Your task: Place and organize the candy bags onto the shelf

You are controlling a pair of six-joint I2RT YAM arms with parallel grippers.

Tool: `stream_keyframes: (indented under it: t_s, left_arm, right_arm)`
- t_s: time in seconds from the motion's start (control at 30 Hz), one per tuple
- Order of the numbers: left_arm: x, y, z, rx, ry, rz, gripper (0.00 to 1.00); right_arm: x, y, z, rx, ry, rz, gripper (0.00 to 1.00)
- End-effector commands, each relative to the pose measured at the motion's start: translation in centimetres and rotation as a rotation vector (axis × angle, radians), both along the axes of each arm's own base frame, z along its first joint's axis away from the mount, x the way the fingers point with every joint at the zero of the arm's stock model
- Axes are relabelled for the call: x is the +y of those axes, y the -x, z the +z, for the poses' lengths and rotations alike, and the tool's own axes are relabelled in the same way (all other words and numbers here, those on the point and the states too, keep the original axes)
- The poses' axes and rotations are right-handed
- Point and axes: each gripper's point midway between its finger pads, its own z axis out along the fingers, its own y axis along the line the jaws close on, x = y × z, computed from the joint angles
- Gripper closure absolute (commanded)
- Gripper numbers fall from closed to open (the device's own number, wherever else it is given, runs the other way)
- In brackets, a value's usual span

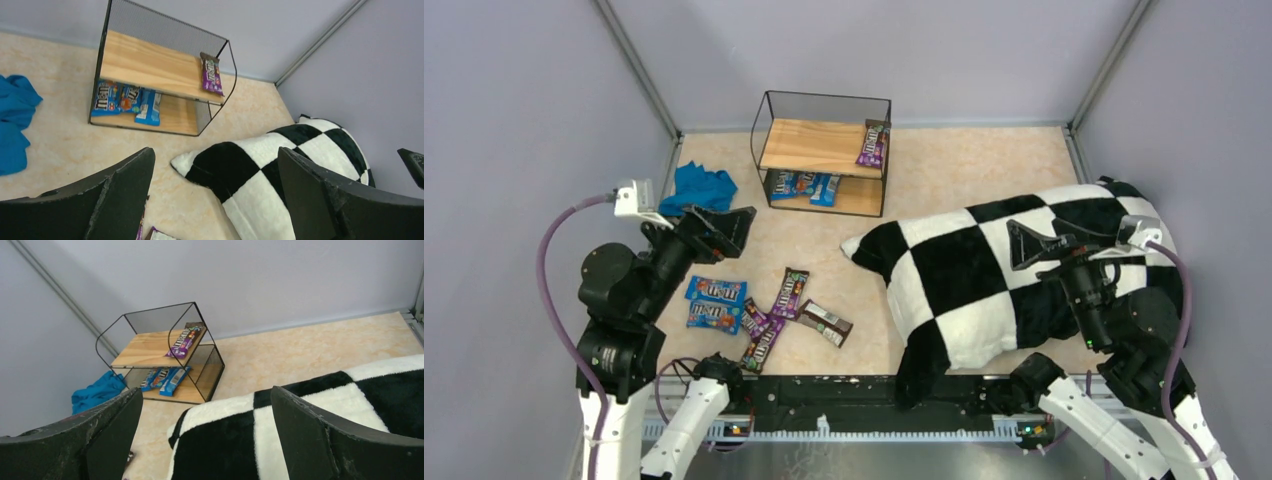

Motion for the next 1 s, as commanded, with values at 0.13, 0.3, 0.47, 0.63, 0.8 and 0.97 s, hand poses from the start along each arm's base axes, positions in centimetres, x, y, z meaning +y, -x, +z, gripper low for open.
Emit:
stream_keyframes:
  t_s: [0.13,0.3,0.47,0.63,0.8,0.97]
  left_arm:
    - [-1.4,-1.0,-7.3,0.233,-0.005,-0.067,0.01]
    - [-3.1,-1.0,-11.5,0.334,0.004,-0.170,0.02]
    - [-5.3,-0.1,-16.4,0.490,0.067,-0.297,0.02]
    - [-6.9,1.5,-21.3,0.612,0.160,-0.391,0.01]
    - [-7.2,2.1,-23.6,0.660,0.226,-0.395,0.01]
    - [-7.5,2.3,-26.1,0.731,0.243,-0.399,0.02]
  right_arm:
    - [-0.9,-2.1,-2.4,0.066,-0.054,-0.126,0.01]
    - [0.3,-2.4,-3.7,0.072,-0.050,-0.081,0.01]
    - [1.8,-2.2,-4.7,0.086,-0.109,-0.008,0.01]
    - [8.2,-2.5,-5.3,0.086,0.021,0.279,0.01]
    - [15.4,-4.7,-10.2,0.351,0.158,0.480,0.01]
    - [22.1,-3.9,-11.9,0.331,0.254,0.569,0.01]
